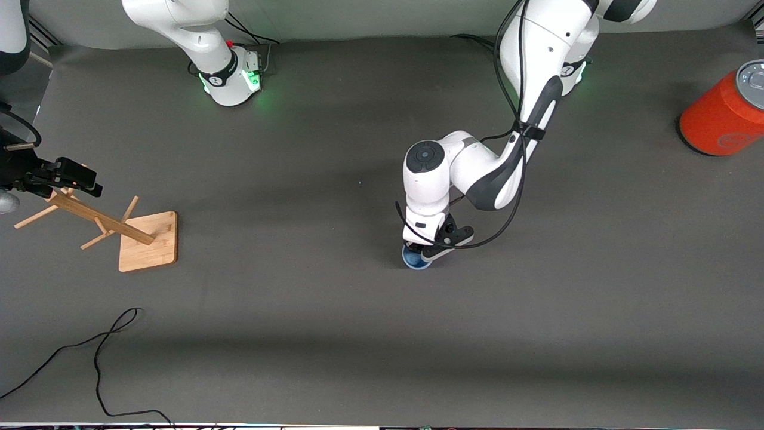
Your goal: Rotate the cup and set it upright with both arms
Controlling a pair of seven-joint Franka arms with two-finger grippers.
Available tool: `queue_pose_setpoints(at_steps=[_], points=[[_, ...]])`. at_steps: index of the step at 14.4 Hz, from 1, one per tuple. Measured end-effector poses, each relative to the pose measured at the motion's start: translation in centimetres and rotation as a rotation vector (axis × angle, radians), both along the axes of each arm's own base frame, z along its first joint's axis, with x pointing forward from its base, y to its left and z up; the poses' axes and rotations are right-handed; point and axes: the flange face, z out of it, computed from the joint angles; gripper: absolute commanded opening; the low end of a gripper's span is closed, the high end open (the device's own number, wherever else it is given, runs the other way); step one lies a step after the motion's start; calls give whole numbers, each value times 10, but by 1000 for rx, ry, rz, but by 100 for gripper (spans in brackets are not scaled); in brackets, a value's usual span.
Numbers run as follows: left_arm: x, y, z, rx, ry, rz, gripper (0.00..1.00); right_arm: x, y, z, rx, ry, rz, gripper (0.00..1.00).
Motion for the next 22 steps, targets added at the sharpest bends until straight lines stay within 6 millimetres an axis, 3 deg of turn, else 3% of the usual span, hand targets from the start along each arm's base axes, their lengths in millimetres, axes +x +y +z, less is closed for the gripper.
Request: queue_pose_setpoints(at_steps=[2,4,7,9,11,15,18,22], points=[[5,-1,9,-5,-14,3,100,0,0,0,0,0,0,100],[16,6,36,21,-23,17,100,0,0,0,0,0,0,100],[34,26,113,88,-2,3,100,0,0,0,0,0,0,100],[49,54,166,95,28,-28,100,0,0,0,0,0,0,100],[71,108,206,88,62,-72,100,0,0,0,0,0,0,100],[100,256,255,67,168,-171,100,0,0,0,0,0,0,100],[93,349,283,61,225,-260,100,0,0,0,0,0,0,100],[64,431,313,29,260,-330,100,0,0,0,0,0,0,100]])
